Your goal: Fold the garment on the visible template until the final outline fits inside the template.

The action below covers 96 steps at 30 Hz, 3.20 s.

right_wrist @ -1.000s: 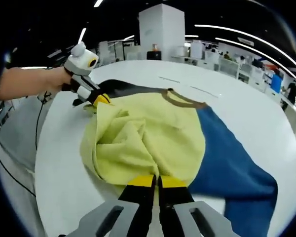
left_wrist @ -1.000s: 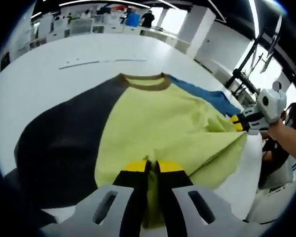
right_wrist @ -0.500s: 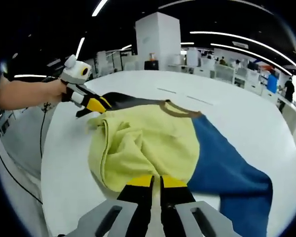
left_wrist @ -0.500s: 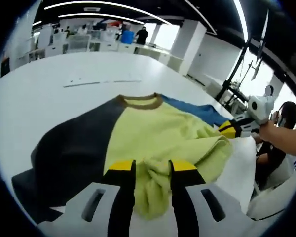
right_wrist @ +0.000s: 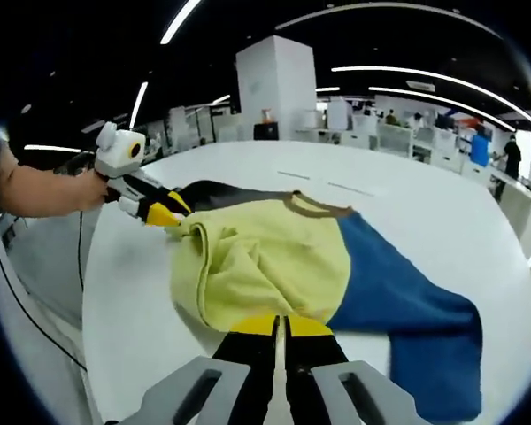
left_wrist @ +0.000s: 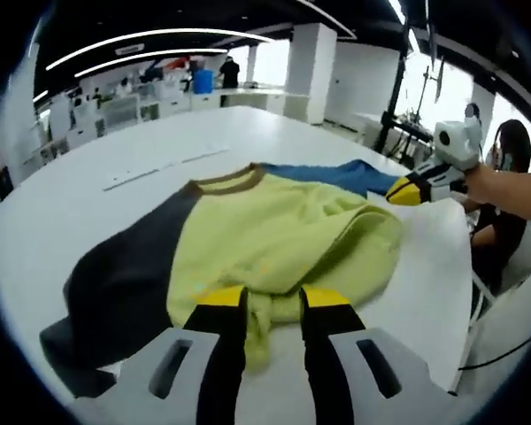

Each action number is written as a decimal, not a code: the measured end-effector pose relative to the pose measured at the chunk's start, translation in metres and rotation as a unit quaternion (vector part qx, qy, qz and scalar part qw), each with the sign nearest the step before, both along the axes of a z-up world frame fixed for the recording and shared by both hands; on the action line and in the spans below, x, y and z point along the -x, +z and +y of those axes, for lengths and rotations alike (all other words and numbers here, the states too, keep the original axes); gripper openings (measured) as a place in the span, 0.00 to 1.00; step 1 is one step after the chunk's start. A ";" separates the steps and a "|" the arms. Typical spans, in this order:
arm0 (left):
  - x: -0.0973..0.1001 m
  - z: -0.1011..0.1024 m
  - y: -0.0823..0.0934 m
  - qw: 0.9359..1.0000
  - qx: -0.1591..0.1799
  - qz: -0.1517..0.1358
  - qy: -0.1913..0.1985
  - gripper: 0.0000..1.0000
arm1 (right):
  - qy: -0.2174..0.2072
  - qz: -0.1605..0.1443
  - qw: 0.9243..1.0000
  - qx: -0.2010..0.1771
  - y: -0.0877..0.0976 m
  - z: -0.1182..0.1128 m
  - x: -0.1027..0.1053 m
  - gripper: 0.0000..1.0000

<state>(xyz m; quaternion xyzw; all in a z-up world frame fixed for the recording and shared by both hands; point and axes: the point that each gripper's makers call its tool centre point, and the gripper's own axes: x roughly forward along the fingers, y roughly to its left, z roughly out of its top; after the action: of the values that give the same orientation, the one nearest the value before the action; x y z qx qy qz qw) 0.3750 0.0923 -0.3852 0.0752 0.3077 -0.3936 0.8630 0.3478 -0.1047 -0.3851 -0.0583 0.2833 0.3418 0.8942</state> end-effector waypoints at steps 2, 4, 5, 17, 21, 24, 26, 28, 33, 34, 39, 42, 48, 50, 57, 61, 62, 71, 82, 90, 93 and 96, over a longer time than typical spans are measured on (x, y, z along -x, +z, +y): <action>0.000 -0.002 -0.004 1.000 -0.002 0.001 0.002 0.20 | -0.001 0.002 1.000 -0.002 -0.002 -0.001 0.003 0.00; -0.002 -0.002 -0.010 1.000 -0.009 0.008 0.006 0.20 | -0.002 0.006 1.000 -0.002 -0.006 -0.002 0.007 0.00; -0.002 -0.002 -0.011 1.000 -0.010 0.008 0.007 0.19 | -0.001 0.008 1.000 -0.002 -0.007 -0.002 0.009 0.00; -0.009 -0.006 -0.015 1.000 -0.020 0.005 0.017 0.15 | 0.007 0.031 0.999 -0.001 -0.029 0.002 0.029 0.00; -0.012 -0.005 -0.016 1.000 -0.022 0.005 0.021 0.13 | 0.012 0.035 0.999 0.003 -0.033 0.004 0.031 0.00; -0.013 -0.005 -0.016 1.000 -0.021 0.004 0.023 0.12 | 0.013 0.037 0.999 0.002 -0.035 0.006 0.030 0.02; -0.014 -0.005 -0.016 0.999 -0.021 0.005 0.024 0.12 | 0.012 0.037 0.999 0.004 -0.036 0.007 0.029 0.03; -0.015 -0.005 -0.016 0.999 -0.020 0.004 0.026 0.12 | 0.012 0.037 0.999 0.005 -0.037 0.007 0.028 0.03; -0.018 -0.007 -0.014 0.999 -0.018 0.001 0.027 0.11 | 0.011 0.037 0.999 0.004 -0.038 0.007 0.025 0.03; -0.018 -0.007 -0.014 0.999 -0.018 0.002 0.027 0.11 | 0.011 0.037 0.999 0.003 -0.038 0.008 0.025 0.03; -0.022 -0.006 -0.015 0.999 -0.018 0.000 0.029 0.08 | 0.011 0.037 0.999 0.001 -0.038 0.008 0.023 0.03; -0.025 -0.006 -0.013 0.999 -0.018 -0.003 0.030 0.05 | 0.014 0.036 0.999 0.000 -0.038 0.010 0.023 0.02; -0.031 -0.008 -0.010 0.999 -0.018 -0.008 0.026 0.00 | 0.015 0.036 0.999 -0.002 -0.038 0.010 0.023 0.02; -0.034 -0.008 -0.009 0.999 -0.018 -0.009 0.028 0.00 | 0.015 0.036 0.999 -0.002 -0.037 0.010 0.023 0.02; -0.047 -0.010 -0.006 0.999 -0.023 -0.014 0.029 0.00 | 0.016 0.037 0.999 -0.002 -0.037 0.009 0.023 0.01; -0.057 -0.009 -0.004 0.999 -0.029 -0.016 0.032 0.00 | 0.016 0.038 0.999 -0.001 -0.038 0.008 0.023 0.01; -0.060 -0.008 -0.004 0.999 -0.030 -0.015 0.034 0.00 | 0.017 0.039 0.999 -0.001 -0.038 0.009 0.023 0.01; -0.060 -0.009 0.003 0.999 -0.004 -0.006 0.045 0.09 | 0.018 0.032 0.999 -0.008 -0.033 0.010 0.022 0.02; -0.037 0.001 0.004 0.999 0.017 -0.007 0.049 0.13 | 0.017 0.032 0.999 -0.010 -0.034 0.008 0.020 0.02; -0.029 -0.001 -0.010 0.999 -0.004 -0.006 0.034 0.14 | 0.018 0.032 0.999 -0.011 -0.034 0.009 0.019 0.02; -0.031 -0.001 -0.014 0.999 -0.012 -0.005 0.034 0.13 | 0.018 0.032 0.999 -0.011 -0.034 0.009 0.020 0.02; -0.034 0.000 -0.017 0.999 -0.022 -0.004 0.034 0.12 | 0.018 0.032 0.999 -0.012 -0.033 0.009 0.020 0.02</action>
<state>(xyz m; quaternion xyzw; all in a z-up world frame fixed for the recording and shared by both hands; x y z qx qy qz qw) 0.4088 0.0924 -0.4023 0.0855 0.3148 -0.3572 0.8752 0.3274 -0.0959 -0.4184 -0.0420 0.3071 0.3630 0.8788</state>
